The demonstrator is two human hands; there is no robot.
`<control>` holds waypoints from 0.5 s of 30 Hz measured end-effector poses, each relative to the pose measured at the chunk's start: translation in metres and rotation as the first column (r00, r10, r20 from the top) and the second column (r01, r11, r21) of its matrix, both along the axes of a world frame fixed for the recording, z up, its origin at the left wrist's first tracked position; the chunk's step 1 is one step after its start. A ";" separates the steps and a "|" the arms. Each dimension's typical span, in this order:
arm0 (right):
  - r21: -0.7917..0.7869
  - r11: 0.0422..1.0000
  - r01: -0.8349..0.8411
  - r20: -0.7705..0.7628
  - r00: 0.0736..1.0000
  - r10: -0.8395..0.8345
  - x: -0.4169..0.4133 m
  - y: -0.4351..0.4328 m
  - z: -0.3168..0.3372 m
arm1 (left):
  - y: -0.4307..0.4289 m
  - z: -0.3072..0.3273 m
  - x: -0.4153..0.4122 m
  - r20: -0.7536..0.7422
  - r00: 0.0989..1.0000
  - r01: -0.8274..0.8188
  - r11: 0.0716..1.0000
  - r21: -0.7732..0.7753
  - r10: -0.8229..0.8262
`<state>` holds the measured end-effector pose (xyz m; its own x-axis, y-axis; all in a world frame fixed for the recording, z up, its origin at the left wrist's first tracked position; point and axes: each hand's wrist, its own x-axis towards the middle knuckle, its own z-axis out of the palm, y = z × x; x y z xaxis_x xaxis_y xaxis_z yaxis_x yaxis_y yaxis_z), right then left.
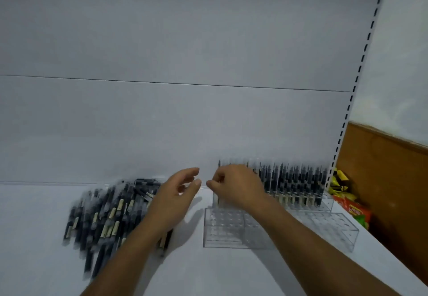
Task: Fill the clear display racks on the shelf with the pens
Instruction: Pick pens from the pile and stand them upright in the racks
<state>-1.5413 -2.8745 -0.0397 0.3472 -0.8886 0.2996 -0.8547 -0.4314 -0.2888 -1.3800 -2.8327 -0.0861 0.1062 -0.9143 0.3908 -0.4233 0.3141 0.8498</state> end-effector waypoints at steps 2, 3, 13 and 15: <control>-0.015 0.995 -0.102 0.030 0.994 0.103 0.018 0.018 -0.002 | 0.011 0.008 0.014 0.012 0.999 -0.041 0.999 -0.025 0.042; -0.021 0.988 -0.155 0.045 0.987 0.156 0.027 0.027 -0.005 | 0.018 0.010 0.023 0.032 0.997 -0.065 0.997 -0.034 0.066; -0.012 0.913 -0.407 0.051 0.912 0.407 0.090 0.060 -0.071 | 0.108 -0.031 0.127 0.298 0.777 -0.589 0.807 0.032 0.555; -0.025 0.911 -0.411 0.073 0.909 0.411 0.092 0.057 -0.079 | 0.114 -0.037 0.133 0.346 0.763 -0.602 0.795 0.072 0.546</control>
<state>-1.4496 -2.8171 -0.1188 0.6573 -0.6692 0.3465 -0.5773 -0.7427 -0.3392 -1.2475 -2.7184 -0.1230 0.5391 -0.7722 0.3363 -0.7126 -0.2053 0.6709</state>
